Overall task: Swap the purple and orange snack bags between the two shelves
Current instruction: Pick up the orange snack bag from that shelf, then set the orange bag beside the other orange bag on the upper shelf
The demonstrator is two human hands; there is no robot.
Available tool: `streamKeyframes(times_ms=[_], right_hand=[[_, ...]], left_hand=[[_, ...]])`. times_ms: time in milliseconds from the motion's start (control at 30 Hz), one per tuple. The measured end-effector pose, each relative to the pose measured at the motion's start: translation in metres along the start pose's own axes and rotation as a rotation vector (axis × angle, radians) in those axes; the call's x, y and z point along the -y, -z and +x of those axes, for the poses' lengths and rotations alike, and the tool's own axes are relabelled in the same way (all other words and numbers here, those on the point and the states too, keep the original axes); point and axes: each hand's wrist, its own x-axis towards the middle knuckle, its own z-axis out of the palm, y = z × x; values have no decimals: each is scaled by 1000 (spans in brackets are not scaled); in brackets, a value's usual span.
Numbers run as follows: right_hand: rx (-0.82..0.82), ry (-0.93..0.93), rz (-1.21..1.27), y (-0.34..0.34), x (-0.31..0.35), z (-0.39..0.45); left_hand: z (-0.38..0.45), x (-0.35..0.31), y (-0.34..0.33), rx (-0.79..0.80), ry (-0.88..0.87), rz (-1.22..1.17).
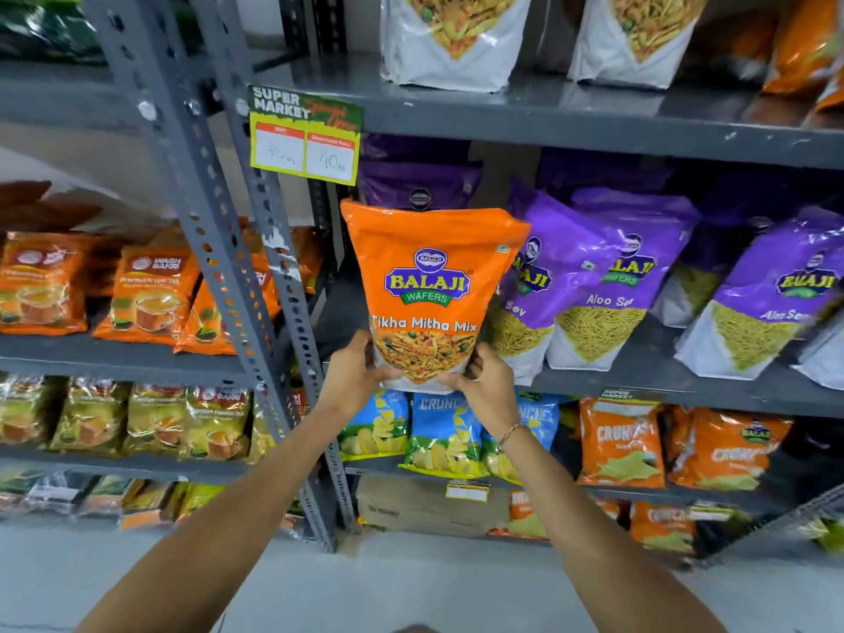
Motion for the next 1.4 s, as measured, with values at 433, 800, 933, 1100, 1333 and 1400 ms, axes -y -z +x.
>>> streamKeyframes(times_ms=[433, 800, 933, 1100, 1333, 1400], right_hand=[[-99, 417, -17, 93, 165, -17], [-134, 591, 49, 199, 277, 38], [-136, 582, 1, 237, 291, 68], [-137, 511, -40, 274, 283, 111], [-169, 384, -128, 300, 254, 151], [-159, 369, -150, 302, 250, 158]], left_hand=[[-33, -163, 80, -28, -248, -107], [2, -323, 93, -149, -426, -78], [36, -361, 66, -184, -488, -33], [73, -388, 22, -182, -473, -32], [102, -396, -22, -173, -355, -31], [107, -398, -27, -182, -342, -9]])
